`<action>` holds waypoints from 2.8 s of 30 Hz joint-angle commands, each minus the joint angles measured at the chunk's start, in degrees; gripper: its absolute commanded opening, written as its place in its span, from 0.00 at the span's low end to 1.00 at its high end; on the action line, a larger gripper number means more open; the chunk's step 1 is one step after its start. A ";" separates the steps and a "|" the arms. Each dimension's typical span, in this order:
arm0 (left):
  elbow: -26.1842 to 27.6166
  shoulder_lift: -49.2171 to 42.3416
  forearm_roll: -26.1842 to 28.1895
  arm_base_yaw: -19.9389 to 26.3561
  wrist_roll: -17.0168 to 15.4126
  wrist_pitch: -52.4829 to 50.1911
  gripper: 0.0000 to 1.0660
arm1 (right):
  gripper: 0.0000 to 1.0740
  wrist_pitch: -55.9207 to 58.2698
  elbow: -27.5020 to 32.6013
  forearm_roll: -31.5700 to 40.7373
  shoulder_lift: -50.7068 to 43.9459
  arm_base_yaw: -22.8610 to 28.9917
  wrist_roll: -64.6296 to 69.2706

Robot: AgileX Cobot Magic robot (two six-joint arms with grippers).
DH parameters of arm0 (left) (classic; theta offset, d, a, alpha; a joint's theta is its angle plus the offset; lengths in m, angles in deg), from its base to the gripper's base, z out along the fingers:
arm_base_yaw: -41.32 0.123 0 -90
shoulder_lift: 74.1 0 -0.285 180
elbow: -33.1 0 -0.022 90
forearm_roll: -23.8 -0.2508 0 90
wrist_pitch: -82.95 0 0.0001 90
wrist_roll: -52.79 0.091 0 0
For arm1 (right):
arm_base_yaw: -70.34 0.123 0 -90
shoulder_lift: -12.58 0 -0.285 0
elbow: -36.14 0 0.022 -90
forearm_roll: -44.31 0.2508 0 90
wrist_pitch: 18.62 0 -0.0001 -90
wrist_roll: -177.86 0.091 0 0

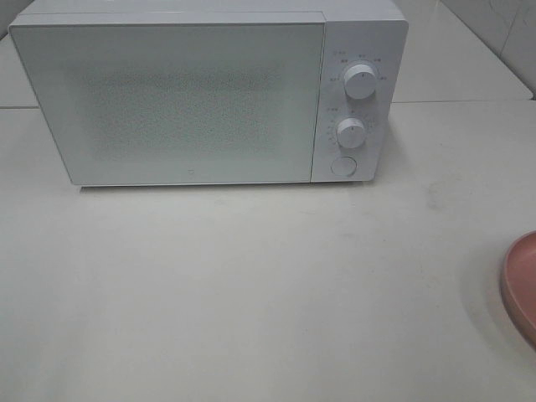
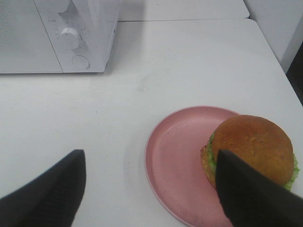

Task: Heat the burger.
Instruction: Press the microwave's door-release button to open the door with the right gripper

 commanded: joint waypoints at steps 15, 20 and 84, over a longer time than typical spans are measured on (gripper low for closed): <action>-0.11 -1.26 -0.06 -0.29 0.11 -0.69 0.93 | 0.69 -0.63 -0.06 0.06 -1.60 -0.23 -0.57; -0.11 -1.26 -0.06 -0.29 0.11 -0.69 0.93 | 0.69 -2.41 -2.06 0.17 2.35 -0.23 -0.52; -0.11 -0.86 -0.06 -0.29 0.11 -0.69 0.93 | 0.69 -44.40 -1.95 1.55 53.23 -0.23 -0.11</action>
